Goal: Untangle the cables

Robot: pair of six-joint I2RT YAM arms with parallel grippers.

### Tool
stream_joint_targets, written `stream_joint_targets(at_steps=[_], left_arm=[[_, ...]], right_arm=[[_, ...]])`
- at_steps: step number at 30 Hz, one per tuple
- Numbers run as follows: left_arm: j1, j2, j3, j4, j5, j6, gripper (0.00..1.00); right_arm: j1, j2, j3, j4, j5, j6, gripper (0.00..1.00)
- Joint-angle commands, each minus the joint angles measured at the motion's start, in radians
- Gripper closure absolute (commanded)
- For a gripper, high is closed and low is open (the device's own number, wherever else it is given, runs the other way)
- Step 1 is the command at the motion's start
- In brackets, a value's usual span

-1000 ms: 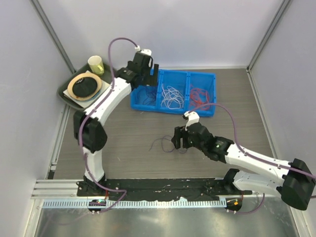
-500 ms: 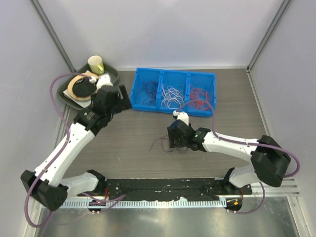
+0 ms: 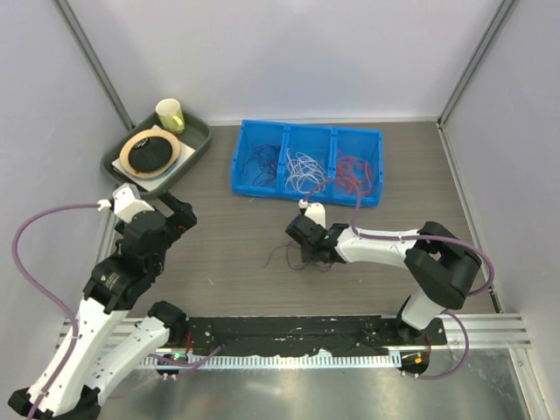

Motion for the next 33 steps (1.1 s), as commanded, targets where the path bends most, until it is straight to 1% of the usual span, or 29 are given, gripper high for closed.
stream_joint_targets(at_steps=[1, 3, 5, 6, 8, 9, 13, 15, 16, 17, 20, 21, 23, 24, 28, 30, 31, 33], left_arm=[[0.000, -0.036, -0.015, 0.003, -0.060, -0.046, 0.00], [0.000, -0.046, -0.024, 0.006, -0.063, -0.052, 0.00], [0.000, -0.047, -0.025, 0.006, -0.063, -0.055, 0.00], [0.000, -0.047, -0.025, 0.006, -0.063, -0.055, 0.00], [0.000, -0.047, -0.023, 0.004, -0.057, -0.058, 0.00], [-0.001, -0.047, -0.023, 0.006, -0.054, -0.058, 0.00], [0.000, -0.041, -0.031, 0.033, -0.013, -0.052, 0.00], [0.000, -0.030, -0.032, 0.064, 0.059, -0.021, 0.00], [-0.001, -0.024, -0.035, 0.079, 0.099, -0.010, 0.00], [0.000, -0.018, -0.035, 0.101, 0.212, 0.002, 0.00], [0.000, 0.014, -0.064, 0.222, 0.439, 0.045, 0.00], [-0.001, 0.023, -0.075, 0.305, 0.592, 0.043, 0.00], [0.000, 0.063, -0.116, 0.410, 0.775, 0.028, 0.00], [0.000, 0.080, -0.127, 0.509, 0.926, 0.017, 0.00], [0.000, 0.148, -0.149, 0.660, 1.137, -0.032, 0.00], [-0.003, 0.180, -0.150, 0.690, 1.167, -0.041, 0.00], [-0.003, 0.191, -0.156, 0.697, 1.178, -0.041, 0.00], [-0.006, 0.227, -0.173, 0.733, 1.187, -0.046, 0.00]], right_arm=[[0.007, 0.023, -0.027, 0.024, -0.015, 0.061, 0.84], [0.007, -0.002, -0.047, 0.053, -0.024, 0.067, 0.93], [0.007, -0.038, -0.069, 0.093, -0.033, 0.057, 0.98], [0.007, -0.087, -0.075, 0.105, -0.032, 0.048, 0.99], [0.007, -0.142, -0.087, 0.142, -0.024, 0.014, 0.99], [0.008, -0.207, -0.087, 0.151, -0.021, -0.003, 0.99], [0.007, -0.346, -0.075, 0.199, -0.013, -0.072, 0.99], [0.007, -0.409, -0.077, 0.223, -0.032, -0.104, 0.99], [0.005, -0.426, -0.080, 0.245, -0.039, -0.115, 0.99], [0.007, -0.442, -0.078, 0.251, -0.050, -0.123, 0.99], [0.007, -0.488, -0.075, 0.272, -0.094, -0.158, 0.99], [0.007, -0.497, -0.077, 0.286, -0.142, -0.172, 0.99], [0.007, -0.514, -0.069, 0.312, -0.191, -0.221, 0.99], [0.007, -0.515, -0.063, 0.312, -0.211, -0.238, 0.99], [0.005, -0.491, 0.014, 0.205, -0.208, -0.311, 0.99], [0.007, -0.489, 0.025, 0.199, -0.225, -0.343, 0.99], [0.008, -0.492, 0.026, 0.223, -0.251, -0.354, 0.99], [0.007, -0.502, 0.025, 0.255, -0.352, -0.396, 0.99]])
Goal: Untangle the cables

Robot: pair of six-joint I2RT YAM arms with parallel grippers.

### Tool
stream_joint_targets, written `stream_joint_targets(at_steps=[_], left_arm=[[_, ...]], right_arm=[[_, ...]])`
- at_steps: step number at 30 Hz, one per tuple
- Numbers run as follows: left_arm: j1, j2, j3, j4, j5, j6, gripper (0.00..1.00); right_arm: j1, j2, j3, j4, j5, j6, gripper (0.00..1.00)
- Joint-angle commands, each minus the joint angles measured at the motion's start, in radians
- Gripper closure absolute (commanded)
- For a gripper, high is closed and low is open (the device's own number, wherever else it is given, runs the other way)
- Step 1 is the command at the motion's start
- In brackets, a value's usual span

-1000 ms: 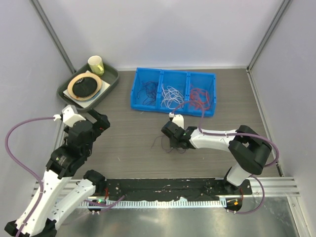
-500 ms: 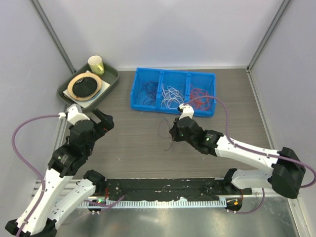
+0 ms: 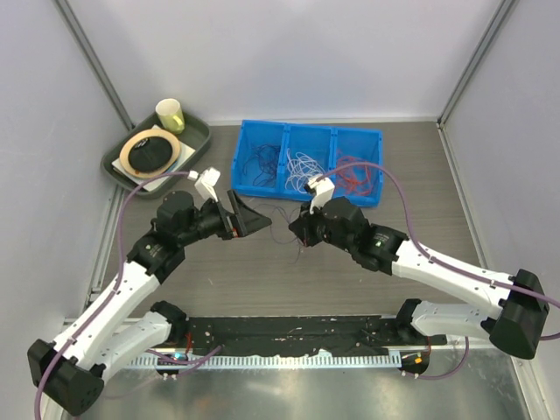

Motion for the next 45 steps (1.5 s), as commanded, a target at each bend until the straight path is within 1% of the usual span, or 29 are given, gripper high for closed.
stream_joint_targets(at_steps=[1, 3, 7, 9, 12, 14, 15, 16, 17, 18, 19, 21, 23, 26, 27, 29, 31, 32, 33, 34, 35, 36, 37, 38, 39, 41, 42, 44, 45], left_arm=[[-0.006, 0.042, -0.018, 0.212, 0.215, -0.026, 0.00], [-0.009, 0.081, -0.022, 0.241, 0.248, -0.040, 0.00], [-0.016, 0.114, -0.022, 0.261, 0.248, -0.051, 0.00], [-0.016, 0.109, -0.031, 0.263, 0.216, -0.064, 0.00], [-0.017, 0.099, -0.044, 0.266, 0.176, -0.074, 0.00], [-0.017, 0.088, -0.047, 0.266, 0.165, -0.088, 0.02], [-0.017, 0.086, -0.050, 0.257, 0.139, -0.094, 0.03], [-0.017, 0.077, -0.048, 0.241, 0.111, -0.112, 0.08], [-0.017, 0.071, -0.047, 0.187, 0.078, -0.118, 0.10], [-0.017, 0.065, -0.051, 0.175, 0.026, -0.126, 0.15], [-0.017, 0.051, -0.055, 0.165, 0.002, -0.143, 0.18], [-0.017, 0.037, -0.053, 0.145, -0.013, -0.149, 0.23], [-0.017, 0.023, -0.055, 0.143, 0.001, -0.157, 0.25], [-0.020, 0.019, -0.047, 0.114, -0.005, -0.167, 0.37], [-0.019, 0.019, -0.047, 0.105, -0.013, -0.166, 0.43], [-0.019, 0.023, -0.044, 0.099, -0.010, -0.166, 0.50], [-0.019, 0.029, -0.038, 0.099, 0.007, -0.163, 0.62], [-0.019, 0.033, -0.032, 0.099, 0.014, -0.163, 0.70], [-0.019, 0.039, -0.028, 0.097, 0.018, -0.158, 0.90], [-0.019, 0.042, -0.025, 0.096, 0.018, -0.158, 1.00], [-0.019, 0.042, -0.021, 0.089, 0.008, -0.160, 1.00], [-0.020, 0.037, -0.019, 0.089, 0.001, -0.158, 1.00], [-0.019, 0.033, -0.019, 0.083, -0.011, -0.157, 1.00], [-0.019, 0.030, -0.009, 0.070, -0.068, -0.154, 1.00], [-0.019, 0.028, 0.001, 0.048, -0.096, -0.134, 1.00], [-0.019, 0.033, 0.036, 0.001, -0.159, -0.115, 1.00], [-0.019, 0.039, 0.048, -0.006, -0.215, -0.103, 1.00], [-0.019, 0.072, 0.095, -0.035, -0.286, -0.066, 1.00], [-0.017, 0.088, 0.117, -0.048, -0.359, -0.051, 1.00]], right_arm=[[0.005, -0.016, 0.050, 0.070, -0.185, -0.115, 0.99], [0.007, -0.014, 0.056, 0.084, -0.257, -0.147, 0.99], [0.005, -0.022, 0.059, 0.130, -0.342, -0.159, 0.99], [0.007, -0.031, 0.050, 0.155, -0.410, -0.167, 0.99], [0.007, -0.051, 0.024, 0.236, -0.492, -0.176, 0.99], [0.004, -0.060, 0.010, 0.267, -0.506, -0.176, 0.99], [0.007, -0.063, 0.005, 0.275, -0.511, -0.178, 0.99], [0.005, -0.062, 0.002, 0.291, -0.512, -0.176, 0.99], [0.007, -0.065, 0.001, 0.296, -0.517, -0.178, 0.99], [0.007, -0.063, 0.001, 0.299, -0.517, -0.178, 0.99], [0.007, -0.062, 0.005, 0.299, -0.517, -0.181, 0.99], [0.008, -0.048, 0.008, 0.301, -0.508, -0.179, 0.99], [0.007, -0.042, 0.010, 0.307, -0.485, -0.175, 0.99], [0.007, -0.030, 0.008, 0.321, -0.436, -0.179, 0.99], [0.007, -0.020, 0.012, 0.322, -0.425, -0.185, 0.99], [0.007, -0.011, 0.013, 0.321, -0.393, -0.193, 0.99], [0.007, 0.004, 0.018, 0.319, -0.386, -0.196, 0.99], [0.007, 0.007, 0.018, 0.321, -0.392, -0.197, 0.99], [0.007, 0.012, 0.022, 0.322, -0.389, -0.193, 0.99], [0.007, 0.018, 0.024, 0.322, -0.383, -0.187, 0.99], [0.008, 0.018, 0.025, 0.321, -0.365, -0.184, 0.99], [0.007, 0.018, 0.027, 0.319, -0.354, -0.175, 0.95], [0.007, 0.014, 0.028, 0.316, -0.336, -0.164, 0.87], [0.007, 0.009, 0.030, 0.310, -0.321, -0.158, 0.77], [0.007, 0.006, 0.038, 0.290, -0.287, -0.150, 0.61], [0.007, -0.009, 0.045, 0.260, -0.248, -0.129, 0.44], [0.007, -0.016, 0.048, 0.253, -0.189, -0.118, 0.35], [0.007, -0.045, 0.047, 0.243, -0.105, -0.093, 0.26], [0.007, -0.058, 0.039, 0.242, -0.071, -0.084, 0.19]])
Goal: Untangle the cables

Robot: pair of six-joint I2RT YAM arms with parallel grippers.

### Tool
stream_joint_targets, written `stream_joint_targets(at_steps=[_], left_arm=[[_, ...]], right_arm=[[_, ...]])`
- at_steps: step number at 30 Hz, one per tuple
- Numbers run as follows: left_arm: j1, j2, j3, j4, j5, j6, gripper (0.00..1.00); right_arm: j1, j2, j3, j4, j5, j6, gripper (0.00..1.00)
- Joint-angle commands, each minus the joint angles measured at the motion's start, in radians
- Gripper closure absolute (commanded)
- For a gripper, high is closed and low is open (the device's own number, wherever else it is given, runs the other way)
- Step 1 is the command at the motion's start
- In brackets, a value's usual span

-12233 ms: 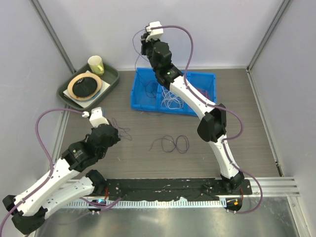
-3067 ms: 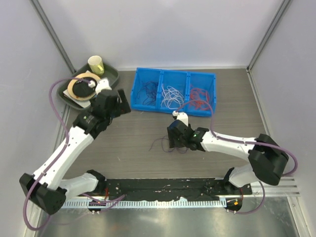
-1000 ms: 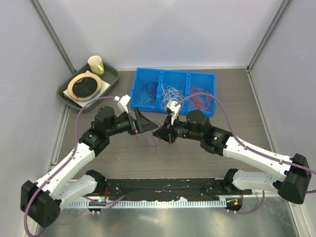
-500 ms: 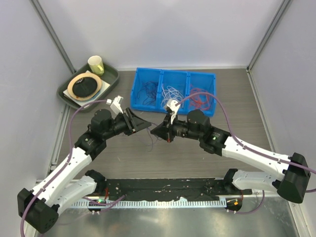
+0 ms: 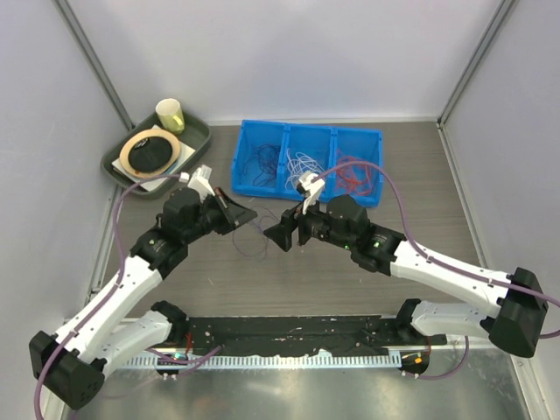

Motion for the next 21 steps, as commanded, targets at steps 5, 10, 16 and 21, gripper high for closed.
stream_joint_targets(at_steps=[5, 10, 16, 21], left_arm=[[0.018, 0.200, 0.325, -0.073, -0.374, 0.234, 1.00], [0.073, 0.378, 0.573, -0.073, -0.375, 0.320, 1.00], [0.153, 0.644, 0.817, -0.041, -0.337, 0.362, 1.00], [0.210, 0.848, 0.959, -0.030, -0.249, 0.324, 1.00]], right_arm=[[0.001, -0.174, -0.005, 0.012, 0.404, 0.088, 0.07], [0.001, -0.286, -0.074, -0.024, 0.563, 0.094, 0.02], [-0.001, -0.401, -0.143, -0.106, 0.767, 0.107, 0.02], [-0.001, -0.449, -0.163, -0.184, 0.833, 0.116, 0.02]])
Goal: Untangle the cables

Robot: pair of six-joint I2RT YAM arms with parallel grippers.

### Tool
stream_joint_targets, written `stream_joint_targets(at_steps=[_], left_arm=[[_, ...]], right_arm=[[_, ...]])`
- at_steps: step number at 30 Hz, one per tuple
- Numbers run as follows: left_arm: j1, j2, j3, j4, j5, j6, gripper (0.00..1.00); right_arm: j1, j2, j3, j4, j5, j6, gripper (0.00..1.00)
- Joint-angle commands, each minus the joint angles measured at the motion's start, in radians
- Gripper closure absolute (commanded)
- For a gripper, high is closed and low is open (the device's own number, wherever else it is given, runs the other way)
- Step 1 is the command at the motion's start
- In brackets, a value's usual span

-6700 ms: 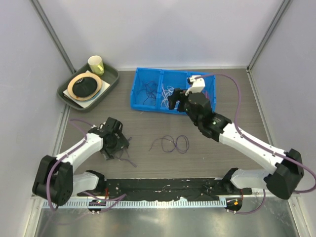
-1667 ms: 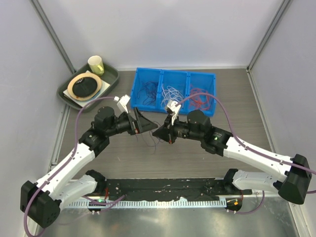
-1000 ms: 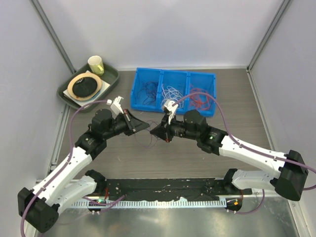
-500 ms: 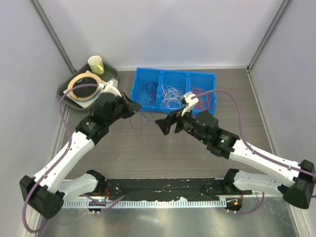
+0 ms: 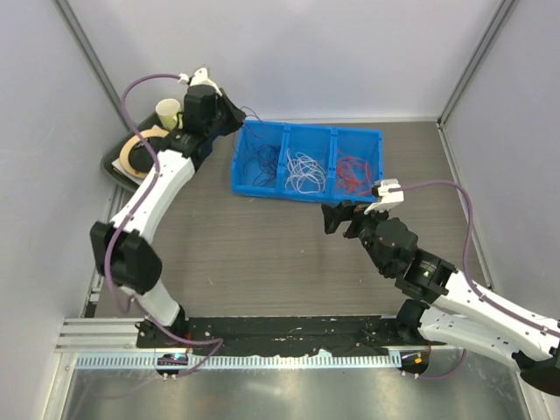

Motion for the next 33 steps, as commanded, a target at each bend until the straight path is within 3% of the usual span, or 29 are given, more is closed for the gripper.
stream_joint_targets(at_steps=[1, 10, 12, 15, 22, 25, 29, 33], left_arm=[[0.055, 0.178, 0.125, 0.033, 0.107, -0.012, 1.00], [0.063, 0.461, 0.257, -0.016, 0.140, -0.031, 1.00], [0.063, 0.515, 0.275, -0.047, 0.123, -0.023, 0.93], [0.062, 0.552, 0.312, -0.064, 0.179, -0.005, 0.68], [0.043, 0.480, 0.323, -0.067, 0.195, 0.059, 0.24], [0.039, 0.454, 0.360, -0.124, 0.181, 0.095, 0.11], [0.028, 0.441, 0.407, -0.211, 0.180, 0.132, 0.00], [0.019, 0.414, 0.429, -0.326, 0.115, 0.159, 0.00]], right_arm=[[-0.001, -0.038, 0.000, -0.060, 0.140, 0.022, 0.03], [-0.001, -0.037, -0.011, -0.108, 0.217, 0.035, 0.02], [-0.001, -0.032, -0.011, -0.111, 0.205, 0.033, 0.03], [-0.001, -0.011, -0.017, -0.112, 0.177, 0.030, 0.02], [-0.001, 0.019, -0.004, -0.148, 0.157, 0.085, 0.03], [-0.001, 0.008, -0.002, -0.165, 0.162, 0.113, 0.02], [-0.001, -0.038, -0.010, -0.185, 0.163, 0.136, 0.03], [-0.001, -0.075, -0.022, -0.186, 0.165, 0.144, 0.03]])
